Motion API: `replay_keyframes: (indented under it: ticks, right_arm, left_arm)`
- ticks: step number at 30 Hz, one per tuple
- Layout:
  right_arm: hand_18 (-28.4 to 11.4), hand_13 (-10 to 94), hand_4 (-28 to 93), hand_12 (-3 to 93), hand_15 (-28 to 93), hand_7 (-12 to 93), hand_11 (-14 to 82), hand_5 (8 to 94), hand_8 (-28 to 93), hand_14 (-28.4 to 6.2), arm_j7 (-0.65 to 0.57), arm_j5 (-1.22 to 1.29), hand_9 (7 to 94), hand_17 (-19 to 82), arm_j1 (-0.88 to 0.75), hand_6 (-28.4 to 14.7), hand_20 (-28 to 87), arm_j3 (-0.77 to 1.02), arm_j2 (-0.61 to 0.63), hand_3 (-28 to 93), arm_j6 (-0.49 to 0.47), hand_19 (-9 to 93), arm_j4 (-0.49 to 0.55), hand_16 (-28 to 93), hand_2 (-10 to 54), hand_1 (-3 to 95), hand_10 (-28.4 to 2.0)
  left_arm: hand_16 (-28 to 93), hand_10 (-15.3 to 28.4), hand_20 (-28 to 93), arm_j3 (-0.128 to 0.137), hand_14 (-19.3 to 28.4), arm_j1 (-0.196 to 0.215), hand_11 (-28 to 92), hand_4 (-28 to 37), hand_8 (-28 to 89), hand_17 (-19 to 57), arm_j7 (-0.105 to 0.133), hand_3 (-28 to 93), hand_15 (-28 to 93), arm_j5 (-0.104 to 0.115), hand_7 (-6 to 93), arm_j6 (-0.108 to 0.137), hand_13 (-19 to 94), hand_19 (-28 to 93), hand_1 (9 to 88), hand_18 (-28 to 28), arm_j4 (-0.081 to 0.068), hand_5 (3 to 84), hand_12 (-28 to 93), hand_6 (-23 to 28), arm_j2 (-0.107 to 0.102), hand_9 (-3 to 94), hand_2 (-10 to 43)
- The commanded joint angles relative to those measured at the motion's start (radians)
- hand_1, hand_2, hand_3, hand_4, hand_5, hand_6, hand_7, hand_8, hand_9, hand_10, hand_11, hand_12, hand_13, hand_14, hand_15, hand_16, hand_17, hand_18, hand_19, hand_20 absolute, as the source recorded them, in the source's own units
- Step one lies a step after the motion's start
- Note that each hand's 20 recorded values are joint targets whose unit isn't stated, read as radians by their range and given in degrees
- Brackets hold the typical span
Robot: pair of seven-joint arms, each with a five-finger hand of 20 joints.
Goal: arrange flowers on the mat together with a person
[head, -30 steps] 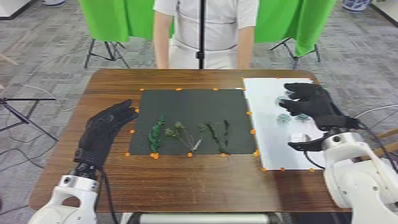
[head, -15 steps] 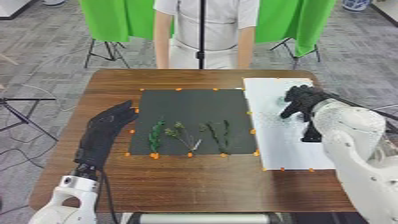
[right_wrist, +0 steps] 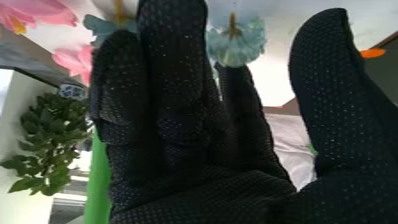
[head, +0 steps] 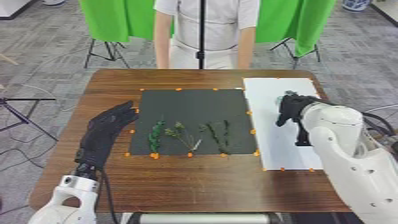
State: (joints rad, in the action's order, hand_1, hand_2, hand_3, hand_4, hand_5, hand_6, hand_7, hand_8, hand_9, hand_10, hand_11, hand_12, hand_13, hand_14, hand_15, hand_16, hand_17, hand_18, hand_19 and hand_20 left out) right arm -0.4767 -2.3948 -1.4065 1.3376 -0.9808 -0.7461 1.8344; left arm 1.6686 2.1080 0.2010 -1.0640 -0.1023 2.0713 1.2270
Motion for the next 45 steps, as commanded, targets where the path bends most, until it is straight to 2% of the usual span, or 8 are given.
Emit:
replay_keyframes:
  ticks: [1, 7, 12, 14, 16, 27, 36, 45]
  right_arm:
    - [-8.7, 87, -22, 16.9, 40, 8, 14.1, 50.5, -7, -5.8, 0.014, -0.056, 71.5, 66, -0.009, -2.7, 40, -0.011, -0.023, 60, 0.061, 68, -0.047, 26, -9.5, 43.5, -18.4]
    - [-8.0, 91, -24, 16.9, 39, 12, 16.4, 58.6, -9, -4.0, 0.076, -0.118, 77.8, 69, -0.061, -0.8, 39, -0.021, -0.026, 63, 0.22, 70, -0.088, 27, -9.5, 51.5, -15.2]
    - [-7.6, 93, -26, 27.9, 39, 15, 10.1, 65.6, -10, -2.9, 0.111, -0.153, 84.8, 70, -0.106, 0.3, 39, -0.033, -0.024, 54, 0.331, 71, -0.113, 29, -9.5, 60.9, -11.7]
    - [-7.4, 94, 17, 32.6, 40, 15, 6.2, 68.3, -9, -2.2, 0.115, -0.149, 88.3, 71, -0.118, 0.9, 40, -0.031, -0.025, -9, 0.332, 73, -0.111, 29, -9.5, 84.7, -10.5]
    - [-7.4, 94, 28, 34.4, 43, 15, 6.2, 71.0, -1, -1.7, 0.124, -0.154, 89.8, 71, -0.126, 1.0, 39, -0.033, -0.026, -27, 0.347, 74, -0.114, 29, -9.5, 91.7, -9.4]
    - [-7.8, 94, 35, 36.7, 52, 16, 13.5, 81.8, 7, -0.8, 0.136, -0.081, 93.7, 73, -0.086, 1.1, 37, -0.014, 0.013, -28, 0.427, 81, -0.032, 24, -9.5, 94.6, -7.7]
    - [-7.8, 94, 38, 36.0, 53, 15, 15.5, 83.5, 8, -0.9, 0.171, -0.011, 93.7, 73, 0.06, 0.8, 36, -0.078, -0.006, -28, 0.422, 82, 0.101, 24, -9.5, 94.6, -7.8]
    - [-7.8, 94, 38, 35.9, 54, 15, 16.0, 83.8, 8, -0.8, 0.313, -0.083, 93.7, 74, 0.298, 0.9, 35, -0.361, -0.28, -28, 0.381, 83, -0.048, 23, -9.5, 94.5, -7.8]
  left_arm:
    - [7, 12.5, 21, -0.003, 17.1, 0.004, 15, -17.0, -5, 5.3, -0.013, 64, 12, 0.003, 12.7, -0.001, 34, 6, 26.9, 13.3, -0.002, 46.9, 16, 3.4, 0.001, 42.5, -6.4]
    - [7, 12.6, 21, 0.002, 17.0, -0.002, 15, -17.0, -5, 5.3, -0.018, 64, 12, -0.001, 12.7, -0.004, 34, 6, 27.0, 13.3, -0.009, 46.9, 16, 3.4, 0.006, 42.5, -6.4]
    - [7, 12.6, 21, 0.01, 17.1, -0.023, 15, -17.0, -5, 5.3, -0.017, 63, 12, 0.005, 12.7, 0.03, 34, 6, 27.4, 13.3, -0.041, 46.9, 16, 3.4, -0.014, 42.6, -6.1]
    - [7, 12.5, 21, 0.019, 17.0, -0.026, 15, -16.9, -5, 5.3, -0.012, 63, 12, 0.005, 12.9, 0.044, 34, 6, 27.5, 13.3, -0.048, 46.9, 16, 3.4, -0.016, 42.5, -6.0]
    - [7, 12.4, 21, 0.032, 17.0, -0.027, 15, -16.9, -5, 5.3, -0.01, 63, 12, 0.004, 12.9, 0.052, 34, 6, 27.6, 13.3, -0.054, 46.9, 16, 3.4, -0.016, 42.6, -6.0]
    - [7, 12.4, 21, 0.095, 16.9, -0.004, 16, -17.0, -5, 5.4, 0.02, 64, 13, 0.034, 13.4, 0.115, 35, 7, 27.7, 13.3, -0.064, 47.0, 16, 3.4, -0.062, 42.8, -6.0]
    - [7, 12.5, 21, 0.152, 17.0, 0.046, 16, -16.9, -5, 5.5, 0.035, 64, 14, 0.056, 13.9, 0.15, 35, 7, 27.4, 13.4, -0.069, 47.0, 16, 3.3, -0.069, 43.0, -6.5]
    - [7, 12.5, 21, 0.141, 16.9, 0.05, 17, -17.3, -5, 5.6, 0.048, 64, 14, 0.069, 14.1, 0.195, 35, 7, 27.3, 13.4, -0.078, 47.2, 16, 3.3, -0.062, 43.0, -6.2]
